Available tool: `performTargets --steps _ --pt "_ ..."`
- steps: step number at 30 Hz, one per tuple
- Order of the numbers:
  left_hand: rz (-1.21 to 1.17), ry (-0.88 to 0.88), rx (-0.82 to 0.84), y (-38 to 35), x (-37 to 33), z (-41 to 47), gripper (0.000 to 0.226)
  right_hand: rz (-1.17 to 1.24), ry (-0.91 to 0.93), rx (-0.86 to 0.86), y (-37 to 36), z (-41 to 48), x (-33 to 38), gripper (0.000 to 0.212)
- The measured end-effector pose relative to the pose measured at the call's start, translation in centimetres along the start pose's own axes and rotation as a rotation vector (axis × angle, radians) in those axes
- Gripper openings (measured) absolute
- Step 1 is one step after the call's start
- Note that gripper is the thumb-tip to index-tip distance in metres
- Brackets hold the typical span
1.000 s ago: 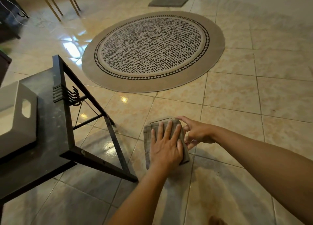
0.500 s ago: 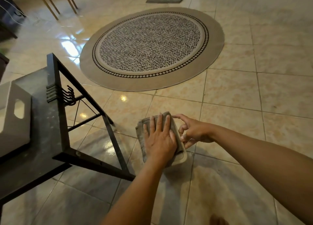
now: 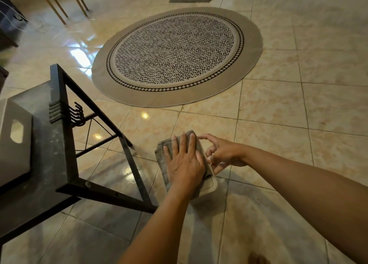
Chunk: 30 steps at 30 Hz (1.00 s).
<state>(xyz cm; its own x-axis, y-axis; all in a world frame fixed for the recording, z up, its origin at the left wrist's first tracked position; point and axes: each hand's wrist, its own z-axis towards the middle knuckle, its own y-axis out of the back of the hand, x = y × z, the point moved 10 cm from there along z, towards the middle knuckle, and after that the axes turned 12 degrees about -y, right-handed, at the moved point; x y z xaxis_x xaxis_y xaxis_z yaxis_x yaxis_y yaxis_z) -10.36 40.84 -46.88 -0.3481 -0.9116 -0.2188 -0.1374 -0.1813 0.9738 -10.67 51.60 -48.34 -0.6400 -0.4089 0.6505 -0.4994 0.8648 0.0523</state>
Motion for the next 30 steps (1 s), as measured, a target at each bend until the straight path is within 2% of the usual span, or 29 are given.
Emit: performTargets --steps 3,7,10,15,20,23,26,30 --pt "-0.004 0.076 -0.006 0.2 0.9 -1.8 0.064 0.011 0.009 -0.007 -0.1 0.3 0.3 0.086" --pt "0.024 -0.029 0.067 -0.8 -2.7 -3.2 0.071 -0.011 0.003 -0.020 0.0 0.3 0.0 0.088" --pt "0.021 -0.072 0.028 -0.7 -2.2 -0.8 0.069 0.003 0.004 -0.034 0.2 0.2 -0.1 0.089" --pt "0.021 0.099 0.005 0.0 1.5 -1.1 0.062 0.037 0.007 -0.042 -0.1 0.2 0.3 0.087" --pt "0.025 0.028 0.065 -1.5 -2.8 -3.2 0.069 0.027 -0.005 -0.041 0.1 0.6 -0.1 0.092" --pt "0.032 0.035 0.064 -1.1 -1.3 -1.6 0.074 0.029 -0.003 -0.051 -0.1 0.5 -0.1 0.091" --pt "-0.016 0.089 0.044 -0.6 1.2 -2.4 0.065 0.036 -0.006 -0.064 -0.1 0.3 0.1 0.089" --pt "-0.052 0.030 0.100 -0.7 -0.9 -6.0 0.069 0.029 -0.011 -0.055 -0.2 0.4 0.1 0.090"
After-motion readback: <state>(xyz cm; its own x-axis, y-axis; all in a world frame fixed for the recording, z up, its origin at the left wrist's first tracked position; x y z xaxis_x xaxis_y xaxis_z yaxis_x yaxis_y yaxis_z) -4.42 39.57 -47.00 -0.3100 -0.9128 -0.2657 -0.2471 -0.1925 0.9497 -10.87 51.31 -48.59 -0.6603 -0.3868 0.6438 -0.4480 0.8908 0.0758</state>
